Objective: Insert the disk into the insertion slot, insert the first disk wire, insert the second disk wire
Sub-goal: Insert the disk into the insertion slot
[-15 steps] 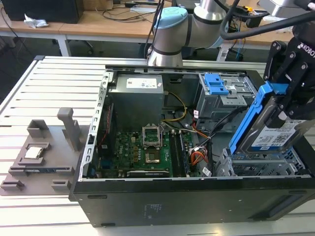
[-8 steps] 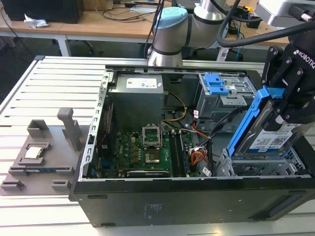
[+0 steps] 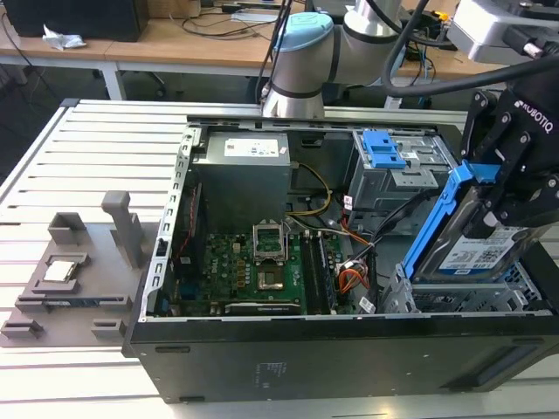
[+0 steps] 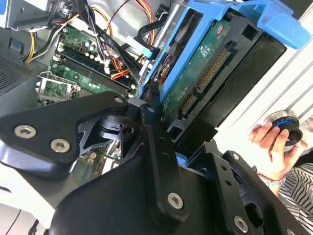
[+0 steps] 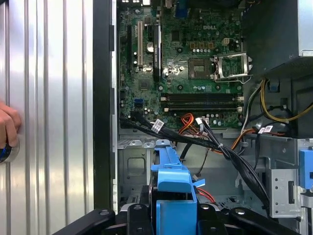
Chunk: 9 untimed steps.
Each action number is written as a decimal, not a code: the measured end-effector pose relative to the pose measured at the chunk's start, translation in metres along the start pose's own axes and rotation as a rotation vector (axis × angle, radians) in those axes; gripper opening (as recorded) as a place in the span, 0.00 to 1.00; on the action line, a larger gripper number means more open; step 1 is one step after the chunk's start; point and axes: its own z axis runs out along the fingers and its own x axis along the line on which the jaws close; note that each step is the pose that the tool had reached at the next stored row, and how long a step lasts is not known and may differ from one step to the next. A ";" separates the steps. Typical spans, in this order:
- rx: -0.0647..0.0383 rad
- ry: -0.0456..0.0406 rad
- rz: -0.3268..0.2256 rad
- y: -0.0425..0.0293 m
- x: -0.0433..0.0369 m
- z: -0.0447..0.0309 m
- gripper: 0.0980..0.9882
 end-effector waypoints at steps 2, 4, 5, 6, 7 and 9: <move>0.000 0.0000 0.000 -0.0001 0.0000 0.0020 0.30; 0.000 0.0000 0.000 -0.0001 0.0000 0.0035 0.30; 0.000 0.0001 0.000 -0.0002 0.0000 0.0041 0.30; 0.000 0.0000 0.000 -0.0002 0.0000 0.0053 0.30; 0.000 0.0001 0.000 -0.0002 0.0000 0.0064 0.30; 0.000 0.0000 0.000 -0.0003 0.0000 0.0077 0.30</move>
